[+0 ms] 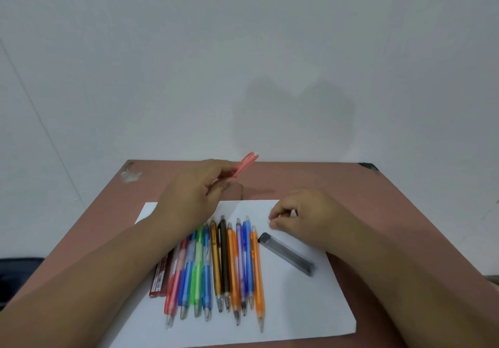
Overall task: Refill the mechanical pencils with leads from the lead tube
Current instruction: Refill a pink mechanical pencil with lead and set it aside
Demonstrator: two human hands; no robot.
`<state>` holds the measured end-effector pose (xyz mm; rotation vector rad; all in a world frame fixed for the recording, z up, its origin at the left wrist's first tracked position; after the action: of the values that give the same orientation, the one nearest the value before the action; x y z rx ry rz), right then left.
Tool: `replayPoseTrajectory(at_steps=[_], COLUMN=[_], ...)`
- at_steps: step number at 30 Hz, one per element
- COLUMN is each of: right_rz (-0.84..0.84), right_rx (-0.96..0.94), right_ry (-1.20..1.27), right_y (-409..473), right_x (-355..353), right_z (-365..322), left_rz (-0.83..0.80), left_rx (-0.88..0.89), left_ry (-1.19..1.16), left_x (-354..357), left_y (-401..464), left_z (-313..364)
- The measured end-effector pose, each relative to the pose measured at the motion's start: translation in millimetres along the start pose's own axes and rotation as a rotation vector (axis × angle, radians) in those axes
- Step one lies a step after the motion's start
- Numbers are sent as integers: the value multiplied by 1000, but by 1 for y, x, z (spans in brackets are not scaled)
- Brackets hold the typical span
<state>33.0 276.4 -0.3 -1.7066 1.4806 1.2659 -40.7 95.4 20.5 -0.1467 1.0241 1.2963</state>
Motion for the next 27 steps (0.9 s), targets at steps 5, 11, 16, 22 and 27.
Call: replayPoseTrajectory(at_steps=[5, 11, 16, 22, 27], right_rz=[70, 623, 755, 738, 754], right_rx=[-47, -173, -342, -458, -459], right_ry=[-34, 253, 224, 80, 59], right_y=[1, -22, -28, -27, -26], right_x=[-4, -48, -56, -53, -54], right_z=[-4, -22, -37, -44, -44], left_rz=[4, -6, 6, 26, 11], left_rx=[31, 119, 144, 172, 161], left_ry=[35, 60, 66, 61, 64], left_x=[0, 3, 6, 5, 6], left_y=[-1, 1, 0, -1, 0], left_z=[0, -4, -5, -5, -6])
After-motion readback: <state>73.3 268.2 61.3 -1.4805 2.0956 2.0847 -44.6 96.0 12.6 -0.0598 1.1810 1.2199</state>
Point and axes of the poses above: each hand's wrist, its own y-axis towards the middle knuckle, its own x-axis out of the palm, z = x × y, the point moved 7 cm from there along y, towards the middle knuckle, and after that the axes turned 15 degrees about -x, right-handed, at the moved point
